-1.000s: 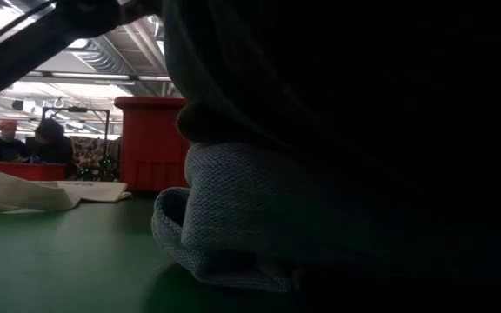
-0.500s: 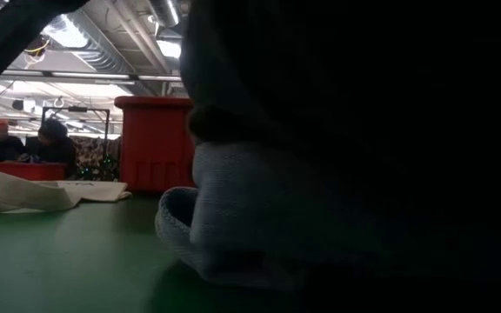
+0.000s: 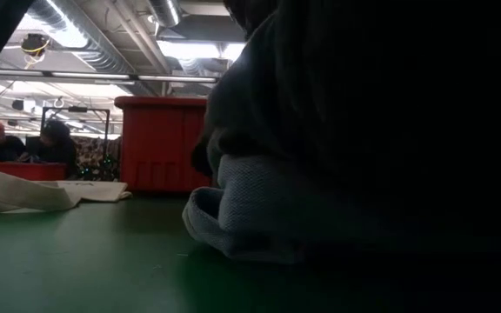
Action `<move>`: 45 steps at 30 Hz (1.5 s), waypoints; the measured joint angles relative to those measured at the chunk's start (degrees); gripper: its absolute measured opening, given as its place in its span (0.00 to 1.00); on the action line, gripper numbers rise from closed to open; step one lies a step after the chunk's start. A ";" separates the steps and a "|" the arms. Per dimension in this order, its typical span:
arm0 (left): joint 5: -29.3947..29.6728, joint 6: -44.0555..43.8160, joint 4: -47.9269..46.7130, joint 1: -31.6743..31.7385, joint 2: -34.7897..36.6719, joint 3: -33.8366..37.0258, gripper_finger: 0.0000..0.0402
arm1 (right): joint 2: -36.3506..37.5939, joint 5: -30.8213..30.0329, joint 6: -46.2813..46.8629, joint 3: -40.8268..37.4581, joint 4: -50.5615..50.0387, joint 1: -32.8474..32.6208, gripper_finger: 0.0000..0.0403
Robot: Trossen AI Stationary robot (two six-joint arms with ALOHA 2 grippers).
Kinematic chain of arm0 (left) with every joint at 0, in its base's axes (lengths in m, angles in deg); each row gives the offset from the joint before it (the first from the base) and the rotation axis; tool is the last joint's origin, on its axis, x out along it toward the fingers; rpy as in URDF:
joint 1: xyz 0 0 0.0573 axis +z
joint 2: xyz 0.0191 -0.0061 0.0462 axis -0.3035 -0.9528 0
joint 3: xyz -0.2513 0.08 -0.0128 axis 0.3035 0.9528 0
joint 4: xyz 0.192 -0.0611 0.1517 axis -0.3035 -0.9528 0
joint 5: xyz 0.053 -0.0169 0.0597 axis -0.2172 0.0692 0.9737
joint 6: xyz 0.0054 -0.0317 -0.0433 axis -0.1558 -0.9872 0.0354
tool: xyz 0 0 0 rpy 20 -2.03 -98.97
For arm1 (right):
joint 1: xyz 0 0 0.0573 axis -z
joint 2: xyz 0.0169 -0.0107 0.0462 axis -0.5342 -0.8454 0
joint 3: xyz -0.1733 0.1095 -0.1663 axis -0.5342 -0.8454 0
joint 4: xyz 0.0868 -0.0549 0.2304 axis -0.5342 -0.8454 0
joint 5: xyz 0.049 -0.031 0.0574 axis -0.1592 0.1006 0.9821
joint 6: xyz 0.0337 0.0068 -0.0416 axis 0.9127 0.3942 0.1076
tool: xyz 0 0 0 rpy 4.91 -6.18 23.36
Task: Fold Laundry from Bin
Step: Fold the dark blue jeans
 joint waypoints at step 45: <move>5.53 -4.84 -0.54 -19.64 6.87 -0.13 0.05 | 1.19 2.30 14.08 12.31 -3.53 -32.11 0.03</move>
